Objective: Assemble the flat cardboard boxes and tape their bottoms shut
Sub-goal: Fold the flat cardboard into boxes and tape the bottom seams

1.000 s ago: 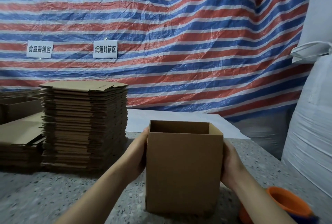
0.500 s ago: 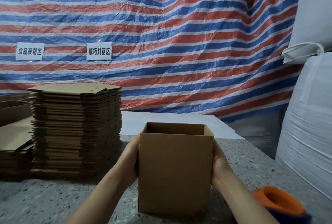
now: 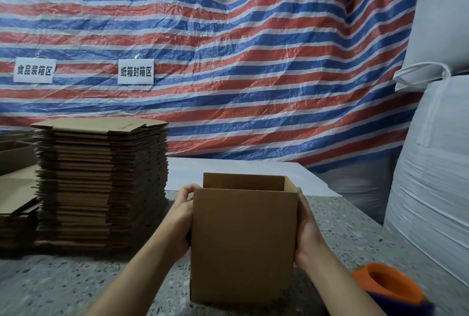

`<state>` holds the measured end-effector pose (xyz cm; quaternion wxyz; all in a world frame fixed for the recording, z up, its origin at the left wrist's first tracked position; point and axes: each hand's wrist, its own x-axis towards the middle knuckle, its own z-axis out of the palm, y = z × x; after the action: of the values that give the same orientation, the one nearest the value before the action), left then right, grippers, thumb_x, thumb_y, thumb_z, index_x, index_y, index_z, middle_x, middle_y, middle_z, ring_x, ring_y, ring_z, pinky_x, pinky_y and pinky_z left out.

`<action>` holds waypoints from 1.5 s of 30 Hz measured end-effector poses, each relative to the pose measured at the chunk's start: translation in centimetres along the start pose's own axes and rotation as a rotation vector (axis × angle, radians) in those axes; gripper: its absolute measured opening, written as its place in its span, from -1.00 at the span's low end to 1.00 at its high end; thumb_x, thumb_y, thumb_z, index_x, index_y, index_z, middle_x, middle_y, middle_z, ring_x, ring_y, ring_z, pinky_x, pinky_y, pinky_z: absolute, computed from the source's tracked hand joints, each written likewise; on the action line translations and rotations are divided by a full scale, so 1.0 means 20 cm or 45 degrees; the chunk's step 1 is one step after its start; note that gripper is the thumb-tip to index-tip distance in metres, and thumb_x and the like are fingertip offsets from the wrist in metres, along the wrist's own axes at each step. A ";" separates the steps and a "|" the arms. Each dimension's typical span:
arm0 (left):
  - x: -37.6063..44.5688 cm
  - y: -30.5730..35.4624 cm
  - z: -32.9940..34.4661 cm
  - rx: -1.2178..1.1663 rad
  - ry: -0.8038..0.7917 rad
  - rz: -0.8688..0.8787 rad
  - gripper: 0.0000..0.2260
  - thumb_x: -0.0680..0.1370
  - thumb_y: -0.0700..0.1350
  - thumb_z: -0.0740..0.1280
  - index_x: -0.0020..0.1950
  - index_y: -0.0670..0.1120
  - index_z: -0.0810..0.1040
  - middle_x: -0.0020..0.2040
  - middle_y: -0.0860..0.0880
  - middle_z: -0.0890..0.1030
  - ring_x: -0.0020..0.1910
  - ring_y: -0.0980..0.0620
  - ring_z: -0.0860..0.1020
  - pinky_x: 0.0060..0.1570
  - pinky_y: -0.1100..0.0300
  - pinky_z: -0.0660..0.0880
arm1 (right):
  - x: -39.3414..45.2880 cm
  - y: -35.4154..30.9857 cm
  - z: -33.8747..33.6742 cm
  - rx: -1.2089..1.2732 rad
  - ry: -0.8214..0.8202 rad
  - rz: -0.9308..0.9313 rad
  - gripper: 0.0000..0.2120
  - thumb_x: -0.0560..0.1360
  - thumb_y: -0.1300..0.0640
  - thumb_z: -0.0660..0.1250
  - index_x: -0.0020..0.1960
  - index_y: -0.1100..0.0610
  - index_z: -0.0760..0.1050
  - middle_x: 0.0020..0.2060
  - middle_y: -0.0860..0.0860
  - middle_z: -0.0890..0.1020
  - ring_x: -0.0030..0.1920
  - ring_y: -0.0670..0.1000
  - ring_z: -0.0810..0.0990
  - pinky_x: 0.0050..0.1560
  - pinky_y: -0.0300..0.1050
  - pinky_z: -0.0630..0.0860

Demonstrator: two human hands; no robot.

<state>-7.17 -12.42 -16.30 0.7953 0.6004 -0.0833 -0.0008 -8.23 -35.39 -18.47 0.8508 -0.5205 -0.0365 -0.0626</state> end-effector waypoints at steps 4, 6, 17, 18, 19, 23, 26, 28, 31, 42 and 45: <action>-0.02 0.03 -0.01 0.020 -0.094 -0.003 -0.79 0.59 -0.21 0.32 0.09 0.08 0.62 -0.06 -0.23 0.69 -0.29 -0.05 0.64 -0.40 0.13 0.56 | -0.02 -0.01 0.01 -0.013 -0.017 0.000 -0.36 0.39 -0.45 0.12 0.01 -0.03 0.74 0.02 0.16 0.73 0.00 0.21 0.73 -0.22 0.06 0.67; -0.02 0.03 0.00 0.022 -0.135 -0.013 -0.74 0.60 -0.19 0.31 0.18 0.14 0.59 -0.01 -0.23 0.68 -0.27 -0.04 0.63 -0.36 0.12 0.54 | -0.02 -0.01 0.01 -0.024 -0.008 0.005 -0.37 0.42 -0.44 0.12 0.00 -0.03 0.74 0.01 0.16 0.74 -0.01 0.20 0.73 -0.22 0.05 0.66; 0.01 0.01 -0.01 0.001 -0.153 -0.023 -0.72 0.60 -0.14 0.30 0.23 0.18 0.56 -0.01 -0.19 0.70 -0.26 -0.02 0.65 -0.32 0.13 0.57 | -0.04 -0.07 0.06 -0.220 0.078 0.082 -0.53 0.63 -0.07 0.19 -0.31 0.08 0.69 -0.36 0.07 0.69 -0.39 0.06 0.69 -0.44 -0.14 0.57; 0.01 0.01 -0.01 0.004 -0.155 -0.020 -0.72 0.61 -0.14 0.29 0.23 0.19 0.57 -0.01 -0.19 0.70 -0.25 -0.03 0.65 -0.31 0.12 0.58 | -0.03 -0.08 0.05 -0.265 0.093 0.109 -0.49 0.66 0.02 0.17 -0.38 0.08 0.66 -0.41 0.06 0.66 -0.44 0.04 0.66 -0.46 -0.17 0.54; 0.01 0.01 -0.01 0.008 -0.159 -0.017 -0.73 0.61 -0.14 0.29 0.22 0.20 0.57 0.00 -0.19 0.70 -0.25 -0.03 0.65 -0.30 0.12 0.59 | -0.03 -0.08 0.04 -0.290 0.091 0.129 -0.44 0.67 0.07 0.14 -0.43 0.08 0.65 -0.44 0.06 0.65 -0.47 0.03 0.64 -0.48 -0.19 0.53; 0.01 0.00 -0.03 0.023 -0.173 0.014 -0.78 0.59 -0.14 0.33 0.15 0.13 0.63 -0.01 -0.20 0.69 -0.23 -0.06 0.67 -0.32 0.11 0.61 | -0.03 -0.10 0.04 -0.331 0.115 0.163 -0.42 0.68 0.11 0.13 -0.44 0.07 0.65 -0.43 0.07 0.65 -0.46 0.03 0.64 -0.47 -0.18 0.53; 0.00 -0.02 -0.03 0.079 -0.165 0.073 -0.79 0.50 -0.01 0.40 0.08 -0.05 0.67 -0.07 -0.20 0.70 -0.22 -0.07 0.68 -0.32 0.10 0.58 | -0.03 -0.10 0.04 -0.325 0.118 0.176 -0.41 0.69 0.08 0.12 -0.44 0.07 0.65 -0.43 0.06 0.64 -0.47 0.03 0.64 -0.48 -0.19 0.53; -0.01 -0.03 -0.03 0.125 -0.116 0.046 -0.64 0.54 0.17 0.27 0.05 -0.06 0.69 -0.06 -0.17 0.71 -0.16 -0.08 0.70 -0.25 0.08 0.58 | -0.03 -0.10 0.04 -0.329 0.114 0.173 -0.41 0.69 0.08 0.11 -0.44 0.07 0.65 -0.43 0.07 0.64 -0.47 0.02 0.63 -0.49 -0.19 0.52; 0.00 -0.03 -0.07 0.122 -0.246 0.047 -0.32 0.41 0.49 0.04 0.10 0.06 0.70 0.11 -0.15 0.68 0.09 -0.12 0.66 0.04 -0.01 0.54 | -0.03 -0.10 0.04 -0.321 0.120 0.170 -0.41 0.69 0.08 0.11 -0.45 0.07 0.63 -0.44 0.06 0.63 -0.47 0.02 0.62 -0.48 -0.19 0.52; 0.01 -0.01 -0.08 0.216 -0.222 0.069 -0.76 0.45 0.13 0.46 0.03 0.05 0.69 0.01 -0.15 0.67 -0.11 -0.02 0.65 -0.16 0.11 0.55 | -0.03 -0.09 0.04 -0.350 0.066 0.150 -0.54 0.65 -0.05 0.14 -0.24 0.13 0.65 -0.30 0.14 0.69 -0.31 0.10 0.70 -0.33 -0.09 0.62; 0.03 -0.02 -0.06 0.145 -0.080 0.016 -0.91 0.54 -0.11 0.40 -0.07 0.08 0.65 -0.15 -0.11 0.65 -0.32 0.03 0.60 -0.43 0.18 0.48 | -0.04 -0.05 0.03 -0.250 0.085 0.151 -0.40 0.61 -0.33 0.08 0.02 0.11 0.70 -0.06 0.21 0.73 -0.09 0.19 0.74 -0.15 0.00 0.64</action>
<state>-6.46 -11.52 -16.89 0.7568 0.6440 -0.1116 -0.0099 -9.15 -35.34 -17.41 0.7986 -0.6003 0.0292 -0.0327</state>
